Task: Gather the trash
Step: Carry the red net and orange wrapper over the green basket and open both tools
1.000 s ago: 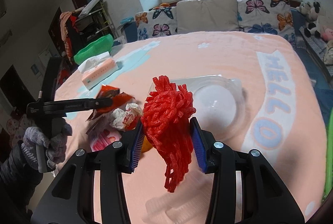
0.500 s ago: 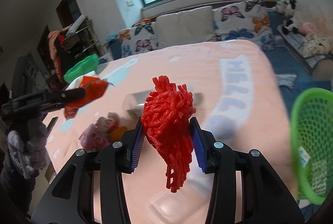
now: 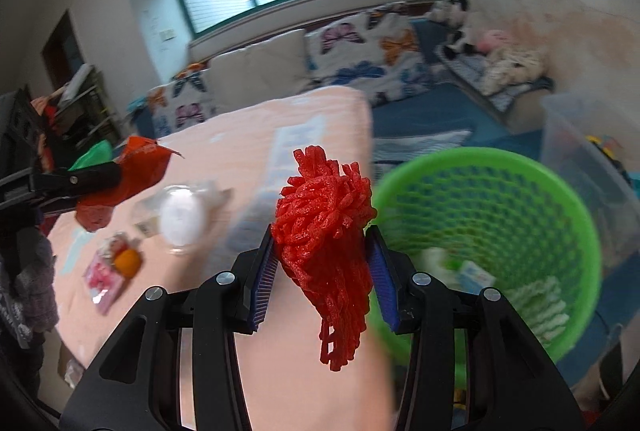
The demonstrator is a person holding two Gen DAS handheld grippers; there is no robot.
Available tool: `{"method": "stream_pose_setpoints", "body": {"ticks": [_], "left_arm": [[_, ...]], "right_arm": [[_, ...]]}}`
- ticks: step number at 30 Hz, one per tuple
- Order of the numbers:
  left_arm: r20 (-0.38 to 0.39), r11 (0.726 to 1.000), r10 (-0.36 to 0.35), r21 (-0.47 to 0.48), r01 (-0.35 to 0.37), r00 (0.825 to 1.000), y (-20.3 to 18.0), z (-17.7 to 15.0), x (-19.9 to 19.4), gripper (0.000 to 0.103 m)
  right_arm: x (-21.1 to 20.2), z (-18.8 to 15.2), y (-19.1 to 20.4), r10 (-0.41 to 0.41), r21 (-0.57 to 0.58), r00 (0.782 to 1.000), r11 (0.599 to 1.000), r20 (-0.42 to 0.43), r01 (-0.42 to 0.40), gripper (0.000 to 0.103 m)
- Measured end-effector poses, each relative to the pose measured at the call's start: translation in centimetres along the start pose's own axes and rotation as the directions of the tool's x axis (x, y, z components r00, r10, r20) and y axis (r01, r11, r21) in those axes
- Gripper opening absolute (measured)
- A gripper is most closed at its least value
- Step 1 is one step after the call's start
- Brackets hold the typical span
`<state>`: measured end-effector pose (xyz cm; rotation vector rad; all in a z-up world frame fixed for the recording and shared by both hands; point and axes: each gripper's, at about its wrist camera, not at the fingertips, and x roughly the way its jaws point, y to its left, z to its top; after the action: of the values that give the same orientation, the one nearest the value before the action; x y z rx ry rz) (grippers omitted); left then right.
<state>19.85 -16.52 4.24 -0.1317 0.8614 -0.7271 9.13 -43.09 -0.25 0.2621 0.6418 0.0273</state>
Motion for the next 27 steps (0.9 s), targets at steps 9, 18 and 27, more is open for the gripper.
{"method": "stream_pose_setpoints", "body": {"ticks": [9, 18, 27], "left_arm": [[-0.083, 0.995, -0.053, 0.078, 0.06, 0.995, -6.2, 1.2, 6.4, 0.067], [-0.162, 0.987, -0.074, 0.126, 0.095, 0.984, -10.2, 1.2, 11.3, 0.067], [-0.223, 0.983, -0.087, 0.139, 0.12, 0.971, -12.7, -0.1, 14.4, 0.076]], "right_arm": [[-0.4, -0.9, -6.2, -0.104, 0.081, 0.994, 0.991, -0.02, 0.106, 0.053], [-1.7, -2.3, -9.1, -0.142, 0.136, 0.99, 0.98, -0.014, 0.142, 0.062], [-4.3, -3.3, -10.2, -0.169, 0.153, 0.985, 0.975, 0.025, 0.163, 0.069]]}}
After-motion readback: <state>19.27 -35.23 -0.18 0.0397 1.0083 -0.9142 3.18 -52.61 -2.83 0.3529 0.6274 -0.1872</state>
